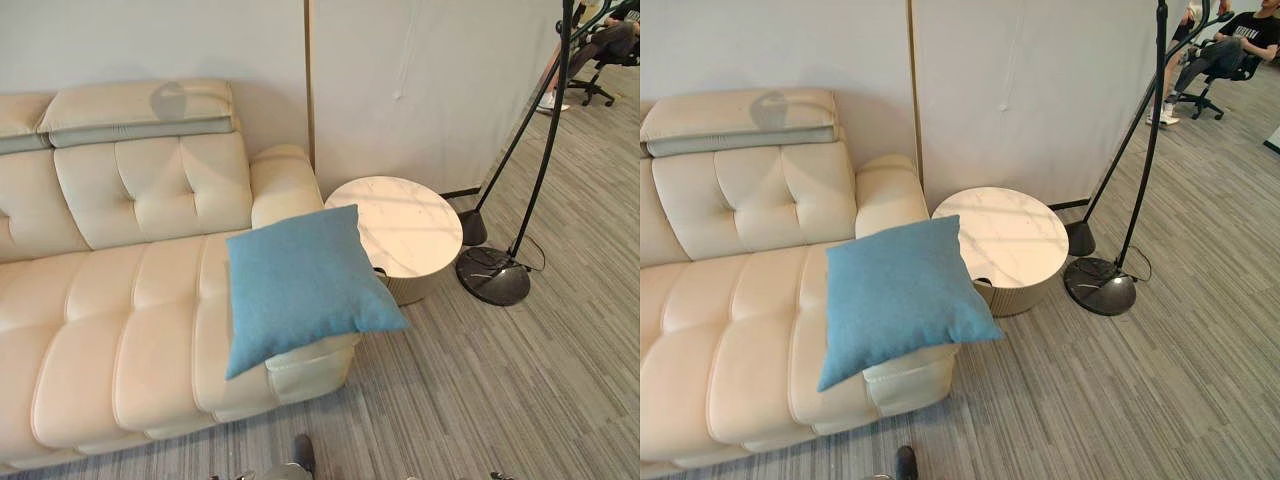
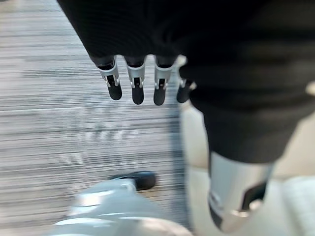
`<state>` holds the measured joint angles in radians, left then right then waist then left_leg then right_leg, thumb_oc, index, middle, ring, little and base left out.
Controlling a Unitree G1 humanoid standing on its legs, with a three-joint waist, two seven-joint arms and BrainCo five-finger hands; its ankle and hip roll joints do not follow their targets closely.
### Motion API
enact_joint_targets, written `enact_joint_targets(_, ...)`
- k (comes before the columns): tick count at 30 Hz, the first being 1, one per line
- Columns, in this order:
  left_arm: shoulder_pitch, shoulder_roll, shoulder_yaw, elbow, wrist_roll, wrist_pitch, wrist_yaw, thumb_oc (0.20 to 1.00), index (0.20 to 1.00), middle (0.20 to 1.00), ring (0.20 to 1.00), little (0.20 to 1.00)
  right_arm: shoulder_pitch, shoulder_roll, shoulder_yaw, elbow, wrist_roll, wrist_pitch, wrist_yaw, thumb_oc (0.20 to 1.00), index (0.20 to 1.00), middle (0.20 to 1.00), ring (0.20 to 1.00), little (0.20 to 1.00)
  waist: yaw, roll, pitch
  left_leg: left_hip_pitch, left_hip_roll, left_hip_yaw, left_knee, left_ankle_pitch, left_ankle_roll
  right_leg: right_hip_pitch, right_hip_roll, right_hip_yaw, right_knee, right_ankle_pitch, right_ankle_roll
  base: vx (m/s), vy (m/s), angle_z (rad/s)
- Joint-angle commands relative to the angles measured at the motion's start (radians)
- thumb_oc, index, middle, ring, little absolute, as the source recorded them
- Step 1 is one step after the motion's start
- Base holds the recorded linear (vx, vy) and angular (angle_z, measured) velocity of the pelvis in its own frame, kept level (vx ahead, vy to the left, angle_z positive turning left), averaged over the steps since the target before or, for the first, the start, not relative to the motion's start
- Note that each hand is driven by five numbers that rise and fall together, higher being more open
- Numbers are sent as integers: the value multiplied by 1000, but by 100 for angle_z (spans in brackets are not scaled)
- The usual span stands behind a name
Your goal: Pick up all the scattered cushions and arrange them neatly on the sofa.
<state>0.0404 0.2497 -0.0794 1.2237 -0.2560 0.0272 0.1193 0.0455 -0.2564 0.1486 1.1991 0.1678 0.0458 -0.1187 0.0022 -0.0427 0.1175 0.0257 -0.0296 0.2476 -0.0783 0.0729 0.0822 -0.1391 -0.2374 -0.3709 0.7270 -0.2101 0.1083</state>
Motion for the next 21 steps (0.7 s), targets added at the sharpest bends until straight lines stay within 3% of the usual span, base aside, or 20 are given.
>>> enact_joint_targets(1, -36, 21, -21, -25, 7, -9, 13, 1000, 1000, 1000, 1000, 1000, -93, -8, -14, 4, -7, -12, -11, 1000, 1000, 1000, 1000, 1000, 7, 3, 88, -5, -5, -11, -9, -60, -43, 46, 91, 108, -199, 154, -20, 158, 6, 65)
enact_joint_targets(4, -49, 25, -36, -36, 13, -12, 15, 1000, 1000, 1000, 1000, 1000, -94, -2, -11, 8, 3, -9, -11, 1000, 1000, 1000, 1000, 1000, -4, 18, 96, 14, 6, -28, -9, -63, -52, 45, 127, 149, -371, 130, -28, 143, -35, 56)
enact_joint_targets(5, -60, 25, -42, -35, 22, -15, 12, 1000, 1000, 1000, 1000, 1000, -96, 0, -15, 15, 11, -5, -12, 1000, 1000, 1000, 1000, 1000, -17, 18, 87, 13, 6, -36, -9, -62, -50, 41, 170, 243, -553, 180, -16, 268, -120, 35)
enact_joint_targets(6, -67, 26, -42, -25, 25, -16, 9, 1000, 1000, 1000, 1000, 1000, -92, 2, -23, 28, 16, -2, -13, 1000, 1000, 1000, 1000, 1000, -25, 14, 78, 24, 4, -50, -9, -70, -49, 33, 182, 316, -633, 224, -3, 206, -100, 30)
enact_joint_targets(13, -49, 12, 74, 60, -113, -11, 13, 1000, 1000, 1000, 1000, 1000, -70, -16, -116, 125, 33, 9, -66, 1000, 1000, 1000, 1000, 1000, -29, -3, 22, 41, 16, -47, -9, -81, -69, 144, 175, 256, -779, 241, 1, 186, -125, 8)
enact_joint_targets(16, -59, 99, 189, 120, -203, 1, 0, 1000, 1000, 1000, 1000, 1000, -45, -139, -225, 180, 68, 39, -58, 1000, 1000, 1000, 1000, 1000, -45, -5, -2, 46, 26, -53, -9, -86, -88, 184, 179, 232, -814, 233, -3, 146, -108, 9)
enact_joint_targets(21, -174, 258, 207, 98, -265, 14, -30, 1000, 1000, 1000, 1000, 1000, -150, -448, -246, 64, 18, 64, -14, 1000, 1000, 1000, 1000, 1000, -63, 2, -6, 50, 33, -40, -9, -90, -104, 188, 178, 229, -814, 226, 0, 39, -27, -3)
